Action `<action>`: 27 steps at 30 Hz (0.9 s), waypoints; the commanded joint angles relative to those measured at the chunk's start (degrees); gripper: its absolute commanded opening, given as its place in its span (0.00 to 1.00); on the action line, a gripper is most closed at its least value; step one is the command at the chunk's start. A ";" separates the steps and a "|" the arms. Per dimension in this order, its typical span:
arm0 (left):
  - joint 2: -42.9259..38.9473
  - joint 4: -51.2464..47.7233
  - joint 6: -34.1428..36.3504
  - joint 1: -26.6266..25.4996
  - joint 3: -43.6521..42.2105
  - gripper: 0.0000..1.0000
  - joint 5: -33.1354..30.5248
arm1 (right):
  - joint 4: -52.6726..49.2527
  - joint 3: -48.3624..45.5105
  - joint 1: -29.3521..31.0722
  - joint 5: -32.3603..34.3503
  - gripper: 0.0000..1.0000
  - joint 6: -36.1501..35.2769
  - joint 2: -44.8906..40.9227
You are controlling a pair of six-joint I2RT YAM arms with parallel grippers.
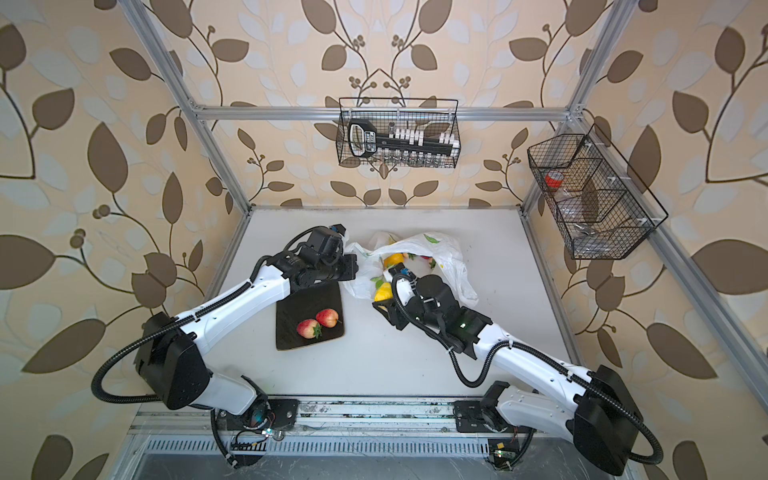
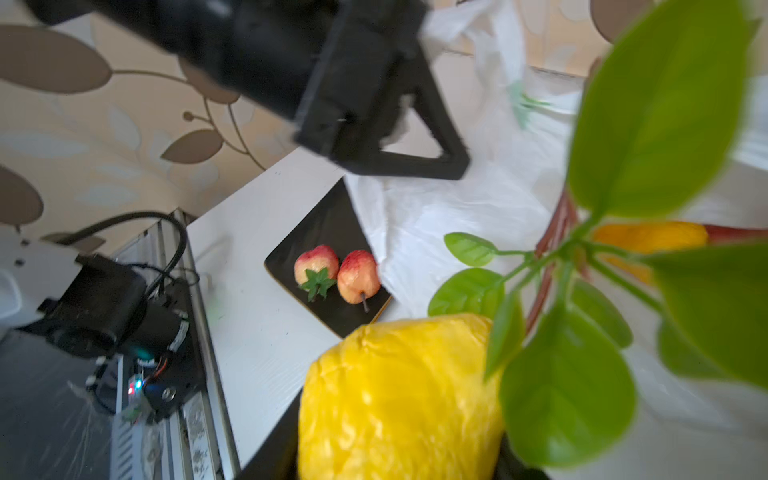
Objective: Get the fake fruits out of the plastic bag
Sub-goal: 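Carry the yellow pear with the right gripper over the dark tray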
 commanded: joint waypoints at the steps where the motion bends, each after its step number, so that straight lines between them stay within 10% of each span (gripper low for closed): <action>1: 0.91 1.90 1.36 1.76 3.07 0.00 1.54 | -1.80 -0.36 4.37 0.33 0.44 -7.34 0.52; 27: 5.72 -8.85 11.87 7.25 15.21 0.02 5.41 | 13.86 27.95 22.54 8.71 0.44 -10.78 45.61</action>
